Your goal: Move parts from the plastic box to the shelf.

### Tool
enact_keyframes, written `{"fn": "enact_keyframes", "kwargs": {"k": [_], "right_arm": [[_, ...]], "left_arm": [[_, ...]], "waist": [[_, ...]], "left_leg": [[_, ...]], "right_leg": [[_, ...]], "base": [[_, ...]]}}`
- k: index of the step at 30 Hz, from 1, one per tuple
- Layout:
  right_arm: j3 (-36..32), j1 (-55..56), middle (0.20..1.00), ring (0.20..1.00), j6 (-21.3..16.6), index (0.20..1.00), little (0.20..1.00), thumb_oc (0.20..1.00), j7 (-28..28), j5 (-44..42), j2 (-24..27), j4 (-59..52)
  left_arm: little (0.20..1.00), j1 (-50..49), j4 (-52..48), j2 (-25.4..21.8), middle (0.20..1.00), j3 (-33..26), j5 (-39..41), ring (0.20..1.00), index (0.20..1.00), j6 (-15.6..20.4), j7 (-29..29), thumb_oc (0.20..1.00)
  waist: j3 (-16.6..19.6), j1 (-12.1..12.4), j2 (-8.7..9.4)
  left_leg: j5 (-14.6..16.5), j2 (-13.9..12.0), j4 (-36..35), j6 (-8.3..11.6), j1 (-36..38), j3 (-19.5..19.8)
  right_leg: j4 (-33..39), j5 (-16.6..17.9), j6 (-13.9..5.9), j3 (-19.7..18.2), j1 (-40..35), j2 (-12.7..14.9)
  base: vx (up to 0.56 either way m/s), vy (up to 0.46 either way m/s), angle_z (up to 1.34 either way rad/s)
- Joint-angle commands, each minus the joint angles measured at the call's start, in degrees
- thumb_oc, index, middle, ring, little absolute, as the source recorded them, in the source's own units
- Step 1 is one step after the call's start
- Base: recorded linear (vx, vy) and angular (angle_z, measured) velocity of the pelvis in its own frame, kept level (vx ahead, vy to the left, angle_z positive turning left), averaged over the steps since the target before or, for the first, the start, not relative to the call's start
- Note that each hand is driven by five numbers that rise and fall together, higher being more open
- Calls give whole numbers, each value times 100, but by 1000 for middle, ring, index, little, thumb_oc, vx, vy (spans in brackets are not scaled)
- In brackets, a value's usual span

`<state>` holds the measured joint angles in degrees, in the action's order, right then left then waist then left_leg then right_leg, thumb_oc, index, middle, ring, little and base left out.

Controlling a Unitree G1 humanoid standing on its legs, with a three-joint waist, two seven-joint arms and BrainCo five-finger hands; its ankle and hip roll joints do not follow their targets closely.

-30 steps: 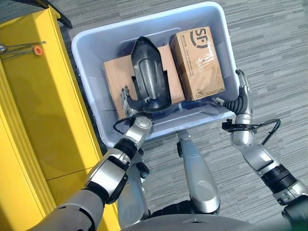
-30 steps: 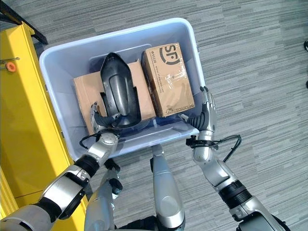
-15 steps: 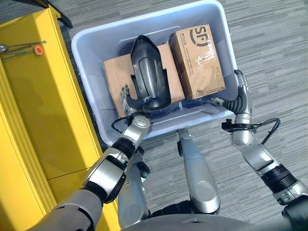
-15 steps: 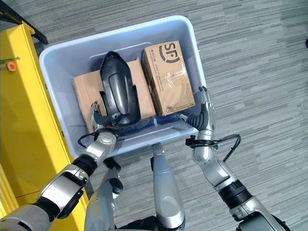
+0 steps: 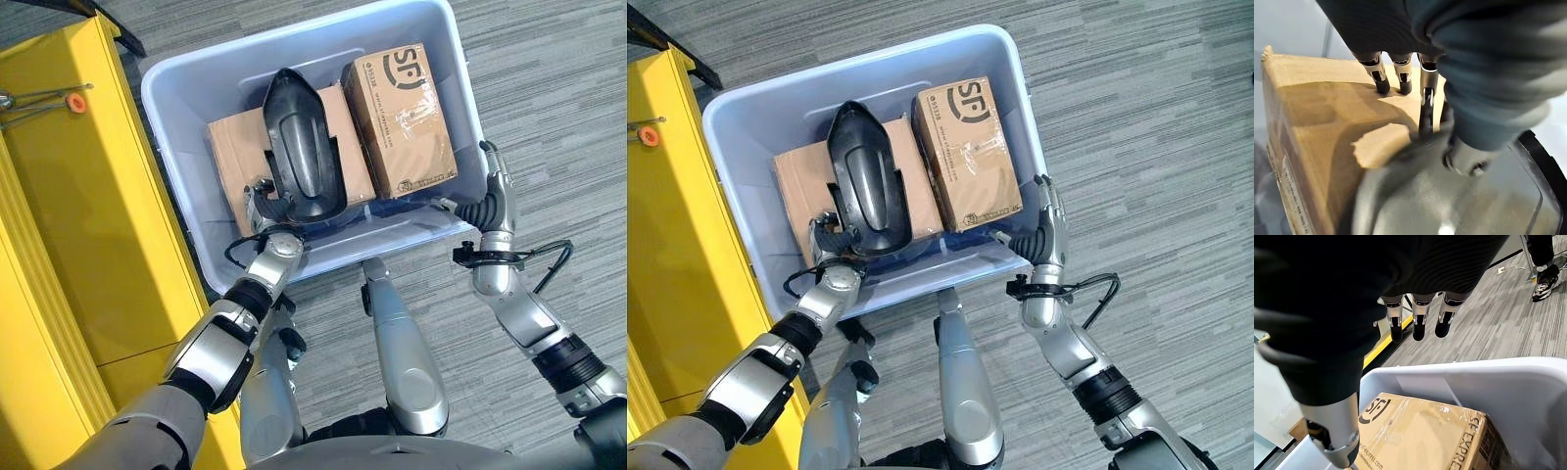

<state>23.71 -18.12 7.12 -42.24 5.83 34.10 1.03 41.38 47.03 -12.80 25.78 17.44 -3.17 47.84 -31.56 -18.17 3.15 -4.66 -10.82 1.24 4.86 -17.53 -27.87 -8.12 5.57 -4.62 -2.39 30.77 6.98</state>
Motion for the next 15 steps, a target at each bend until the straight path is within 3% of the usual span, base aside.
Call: {"fn": "enact_keyframes", "kwargs": {"k": [1, 15], "right_arm": [[-169, 127, 1000, 1000, -170, 1000, 1000, 1000, -174, 50, 142, -445], [-136, 151, 1000, 1000, -104, 1000, 1000, 1000, -376, -115, 56, -439]], "left_arm": [[200, 273, 180, 999, 200, 320, 674, 200, 200, 103, -1375, 200], [200, 361, 214, 1060, 200, 137, 886, 200, 200, 42, -1074, 200]], "waist": [[177, -370, 145], [177, -379, 219]], "left_leg": [[779, -460, 1096, 164, -421, 244], [765, -494, 1166, 176, -652, 281]], "right_leg": [[-1059, -1042, -119, 281, 347, -122], [-1093, -1019, -84, 296, 564, -195]], "base": [[-1, -49, 0], [4, -50, 0]]}}
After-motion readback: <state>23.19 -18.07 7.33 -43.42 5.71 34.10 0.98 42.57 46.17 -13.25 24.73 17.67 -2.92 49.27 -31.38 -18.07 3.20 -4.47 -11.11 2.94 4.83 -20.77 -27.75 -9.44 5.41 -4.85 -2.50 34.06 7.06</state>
